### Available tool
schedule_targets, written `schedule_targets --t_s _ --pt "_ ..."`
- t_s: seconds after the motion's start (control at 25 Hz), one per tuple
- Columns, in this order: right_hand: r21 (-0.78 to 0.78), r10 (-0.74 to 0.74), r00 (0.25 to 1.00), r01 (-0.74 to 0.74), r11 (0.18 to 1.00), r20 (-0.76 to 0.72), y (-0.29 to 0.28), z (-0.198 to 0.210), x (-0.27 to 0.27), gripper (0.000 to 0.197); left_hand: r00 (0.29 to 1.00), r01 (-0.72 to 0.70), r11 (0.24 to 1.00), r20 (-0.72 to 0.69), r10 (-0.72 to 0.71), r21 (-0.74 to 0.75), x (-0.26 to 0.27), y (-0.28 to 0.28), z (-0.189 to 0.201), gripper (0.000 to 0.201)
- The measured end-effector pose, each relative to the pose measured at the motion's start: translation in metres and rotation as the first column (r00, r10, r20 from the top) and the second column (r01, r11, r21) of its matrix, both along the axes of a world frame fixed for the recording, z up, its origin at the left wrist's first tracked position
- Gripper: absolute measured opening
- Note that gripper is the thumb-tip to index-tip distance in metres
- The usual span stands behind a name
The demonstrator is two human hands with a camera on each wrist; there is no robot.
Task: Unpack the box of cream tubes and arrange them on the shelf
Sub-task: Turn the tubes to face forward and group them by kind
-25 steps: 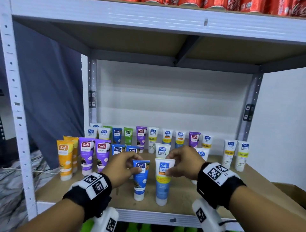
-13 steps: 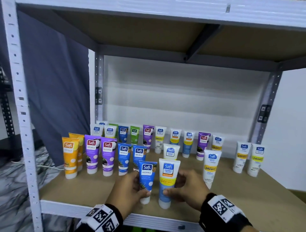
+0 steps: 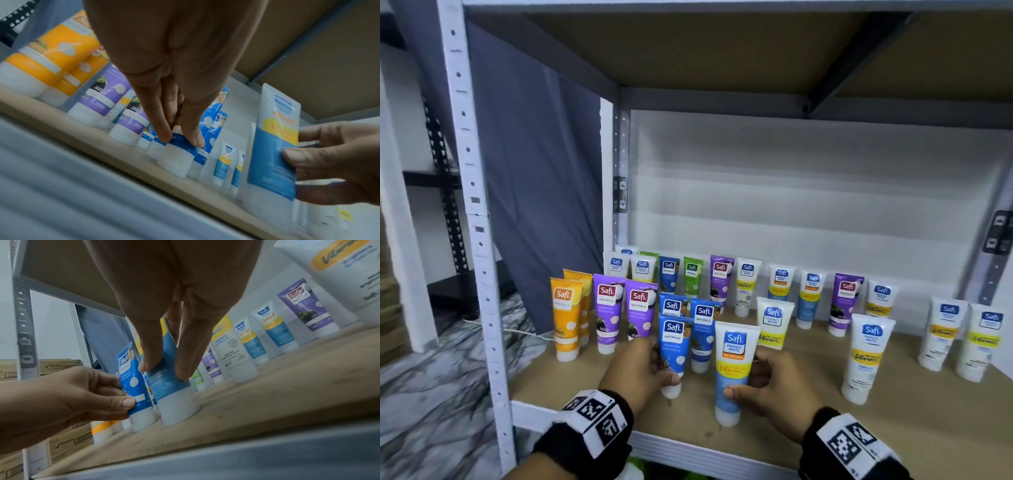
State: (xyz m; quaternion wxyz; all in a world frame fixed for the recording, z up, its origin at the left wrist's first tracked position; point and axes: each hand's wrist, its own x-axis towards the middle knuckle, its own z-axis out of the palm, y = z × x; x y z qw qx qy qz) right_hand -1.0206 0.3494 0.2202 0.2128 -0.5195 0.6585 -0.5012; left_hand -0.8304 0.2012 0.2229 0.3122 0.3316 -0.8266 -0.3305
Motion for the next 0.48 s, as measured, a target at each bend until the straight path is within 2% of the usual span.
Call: schedule_targets --t_s 0.2,0.48 --pt "-0.016 -0.005 1.0 0.005 1.0 -0.012 -0.002 -0.008 -0.005 0.037 0.998 -0.038 0.999 0.049 0.039 -0.021 -0.003 -0.021 0.004 0.036" --pt "-0.031 0.026 0.998 -0.028 0.999 -0.05 0.003 -0.001 -0.001 0.032 0.988 -0.126 0.988 0.075 0.132 -0.086 -0.009 -0.035 0.0 0.038"
